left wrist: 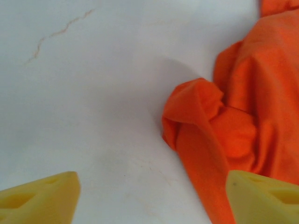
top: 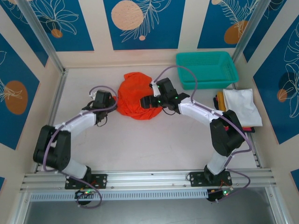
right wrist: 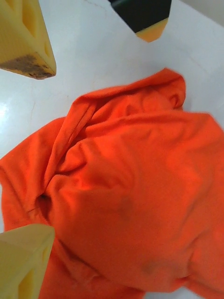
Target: Fold and stack the t-shirts
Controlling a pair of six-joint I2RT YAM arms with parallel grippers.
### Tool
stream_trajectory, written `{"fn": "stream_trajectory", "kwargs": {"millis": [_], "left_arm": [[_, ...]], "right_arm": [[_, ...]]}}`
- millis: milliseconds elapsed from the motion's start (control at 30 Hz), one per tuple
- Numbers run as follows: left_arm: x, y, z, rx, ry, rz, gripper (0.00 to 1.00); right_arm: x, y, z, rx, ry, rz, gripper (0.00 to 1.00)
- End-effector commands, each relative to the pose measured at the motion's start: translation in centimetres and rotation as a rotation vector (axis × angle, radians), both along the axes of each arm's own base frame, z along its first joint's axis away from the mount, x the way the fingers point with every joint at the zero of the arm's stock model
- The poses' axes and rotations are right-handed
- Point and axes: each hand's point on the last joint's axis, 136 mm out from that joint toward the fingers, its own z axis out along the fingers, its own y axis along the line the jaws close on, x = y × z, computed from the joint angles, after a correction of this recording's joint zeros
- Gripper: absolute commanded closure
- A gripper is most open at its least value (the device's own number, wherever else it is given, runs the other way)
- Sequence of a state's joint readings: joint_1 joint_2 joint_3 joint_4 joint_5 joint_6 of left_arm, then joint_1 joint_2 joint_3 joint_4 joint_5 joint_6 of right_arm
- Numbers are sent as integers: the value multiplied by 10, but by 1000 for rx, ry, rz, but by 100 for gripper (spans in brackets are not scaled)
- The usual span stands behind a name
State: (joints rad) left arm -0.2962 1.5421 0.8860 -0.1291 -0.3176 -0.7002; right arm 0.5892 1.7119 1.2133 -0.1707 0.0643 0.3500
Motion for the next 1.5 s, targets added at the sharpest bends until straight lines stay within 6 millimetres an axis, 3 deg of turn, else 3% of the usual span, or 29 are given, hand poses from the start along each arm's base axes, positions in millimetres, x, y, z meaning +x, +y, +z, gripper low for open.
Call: {"fn": "stream_trajectory", "kwargs": {"millis": [0,133,200,500,600,733,767,867,967,1167,1233,1333,1400,1467], "left_arm": [[7,-4,-22,-98,84,50,29],[34,-22,-30,-159,79,11,35],[43,-27,-33,-177,83,13,43],[55,-34,-44,-209,85,19,85],[55,-36,-45,-217,78,9,100],[56,-36,-36,-220,41,-3,100],[56,-36,-31,-220,30,-2,100],[57,-31,-8,-207,-26,0,100],[59,-25,30,-182,-103,4,100],[60,-5,143,-119,-310,29,100],[54,3,186,-107,-393,39,100],[37,12,246,-97,-517,44,100],[25,15,272,-100,-578,36,100],[17,13,280,-110,-592,11,100]], "right_arm": [[8,-21,-13,-8,27,-133,21],[9,-57,-35,-15,127,-292,26],[11,-65,-45,-9,165,-326,27],[34,-69,-83,19,270,-387,44],[44,-69,-90,23,285,-394,61],[53,-69,-83,43,277,-384,92],[54,-70,-76,52,263,-382,100],[60,-72,-39,81,174,-368,100],[62,-76,15,113,52,-347,100],[51,-89,154,202,-285,-302,100],[38,-95,203,244,-408,-285,100],[14,-101,263,306,-571,-257,100],[0,-106,286,326,-638,-243,100],[-2,-111,289,310,-641,-249,100]]}}
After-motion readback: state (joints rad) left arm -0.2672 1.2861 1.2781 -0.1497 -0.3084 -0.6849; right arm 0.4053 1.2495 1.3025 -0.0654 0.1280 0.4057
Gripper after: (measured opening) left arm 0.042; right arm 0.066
